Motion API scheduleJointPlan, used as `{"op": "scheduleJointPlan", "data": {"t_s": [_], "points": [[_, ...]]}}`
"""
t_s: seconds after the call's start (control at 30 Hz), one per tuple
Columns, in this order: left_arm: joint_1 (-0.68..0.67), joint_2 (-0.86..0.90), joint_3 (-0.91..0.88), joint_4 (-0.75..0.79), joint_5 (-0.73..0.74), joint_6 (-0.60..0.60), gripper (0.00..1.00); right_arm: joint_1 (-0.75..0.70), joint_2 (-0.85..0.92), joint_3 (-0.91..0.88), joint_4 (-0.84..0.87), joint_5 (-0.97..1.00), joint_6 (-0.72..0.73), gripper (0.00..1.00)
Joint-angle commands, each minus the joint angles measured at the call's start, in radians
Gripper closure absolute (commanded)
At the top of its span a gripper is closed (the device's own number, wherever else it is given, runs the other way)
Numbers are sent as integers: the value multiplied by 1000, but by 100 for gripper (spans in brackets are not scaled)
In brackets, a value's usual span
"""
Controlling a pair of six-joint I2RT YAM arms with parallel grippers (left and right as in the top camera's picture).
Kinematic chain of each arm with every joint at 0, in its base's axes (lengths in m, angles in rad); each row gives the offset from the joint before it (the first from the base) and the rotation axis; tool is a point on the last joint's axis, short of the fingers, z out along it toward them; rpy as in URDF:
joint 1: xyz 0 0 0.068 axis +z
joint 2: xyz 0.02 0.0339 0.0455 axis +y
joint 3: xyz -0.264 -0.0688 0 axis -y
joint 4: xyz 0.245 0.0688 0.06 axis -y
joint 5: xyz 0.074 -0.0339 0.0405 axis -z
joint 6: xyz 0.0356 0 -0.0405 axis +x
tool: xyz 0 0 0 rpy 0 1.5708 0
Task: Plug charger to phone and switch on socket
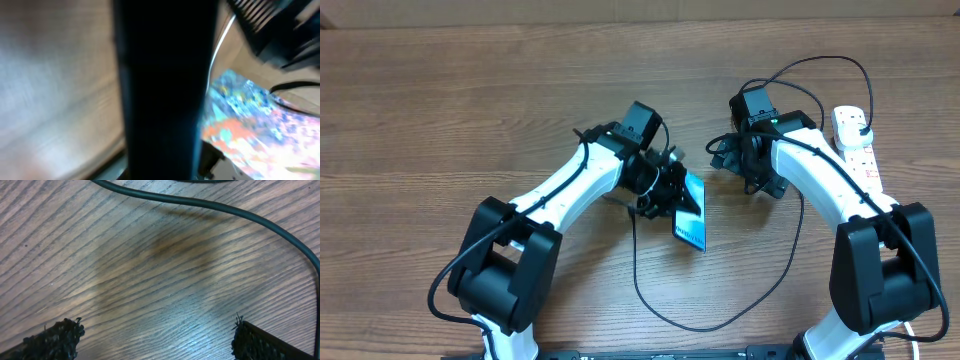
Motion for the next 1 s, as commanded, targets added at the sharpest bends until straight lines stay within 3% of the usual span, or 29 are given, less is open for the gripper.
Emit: {"op": "scheduleJointPlan", "data": {"t_s": [0.0,0.4,0.6,0.77,0.97], "points": [[40,-37,10,55,-27,88,96,-2,-32,1,5,0,4,0],[175,-37,10,94,-28,346,96,-2,-32,1,5,0,4,0],[181,-37,10,89,-30,378,96,-2,-32,1,5,0,4,0],[181,-29,10,95,-190,401,96,-2,-32,1,5,0,4,0],[207,-13,9,84,-48,402,96,-2,-32,1,5,0,4,0]]}}
